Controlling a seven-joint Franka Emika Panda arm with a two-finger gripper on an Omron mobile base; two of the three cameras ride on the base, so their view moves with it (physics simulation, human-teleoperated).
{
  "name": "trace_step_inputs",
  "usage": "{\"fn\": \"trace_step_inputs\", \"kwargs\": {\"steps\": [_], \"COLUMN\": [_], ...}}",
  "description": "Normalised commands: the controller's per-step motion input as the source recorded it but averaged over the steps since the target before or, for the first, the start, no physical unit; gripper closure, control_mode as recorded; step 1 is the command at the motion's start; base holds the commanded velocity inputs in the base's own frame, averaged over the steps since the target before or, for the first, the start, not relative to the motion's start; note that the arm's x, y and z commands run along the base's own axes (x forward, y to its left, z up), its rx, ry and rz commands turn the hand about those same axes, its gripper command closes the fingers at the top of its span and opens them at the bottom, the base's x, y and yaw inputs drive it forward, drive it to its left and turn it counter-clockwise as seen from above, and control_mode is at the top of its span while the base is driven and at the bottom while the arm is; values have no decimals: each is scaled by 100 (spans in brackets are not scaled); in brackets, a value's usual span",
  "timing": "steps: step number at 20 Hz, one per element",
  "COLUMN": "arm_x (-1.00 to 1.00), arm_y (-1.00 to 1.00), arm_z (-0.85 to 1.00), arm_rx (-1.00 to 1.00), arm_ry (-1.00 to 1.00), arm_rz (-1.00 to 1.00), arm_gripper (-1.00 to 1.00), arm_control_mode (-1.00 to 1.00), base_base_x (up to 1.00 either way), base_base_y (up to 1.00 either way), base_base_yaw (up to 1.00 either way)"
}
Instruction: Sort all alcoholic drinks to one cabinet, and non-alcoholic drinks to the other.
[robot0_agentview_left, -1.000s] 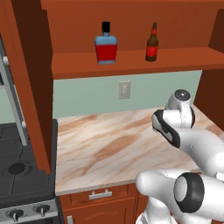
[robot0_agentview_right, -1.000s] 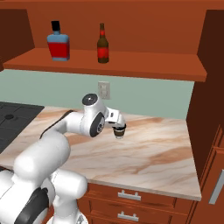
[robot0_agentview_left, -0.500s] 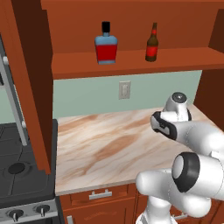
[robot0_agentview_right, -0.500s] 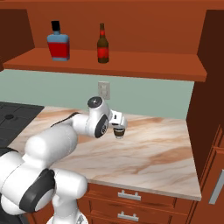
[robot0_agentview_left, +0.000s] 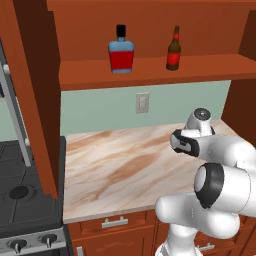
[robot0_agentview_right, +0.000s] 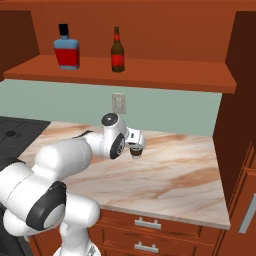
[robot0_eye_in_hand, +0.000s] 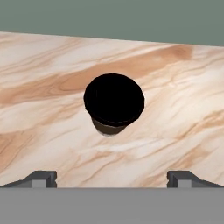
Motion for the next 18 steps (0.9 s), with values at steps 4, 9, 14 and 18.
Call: {"fn": "trace_step_inputs", "kwargs": {"steps": [4, 9, 14, 18], "arm_x": [14, 10, 7, 8], "arm_y": [0, -1, -7, -8], "arm_z": [-5, 0, 0, -5], "arm_rx": [0, 1, 1, 1], "arm_ry": [0, 0, 0, 0], "arm_rz": [0, 0, 0, 0], "arm_gripper": [-100, -100, -100, -100], "arm_control_mode": [-100, -100, -100, -100], "base_base_x": [0, 0, 0, 0], "base_base_y": [0, 0, 0, 0], "base_base_yaw": [0, 0, 0, 0]}}
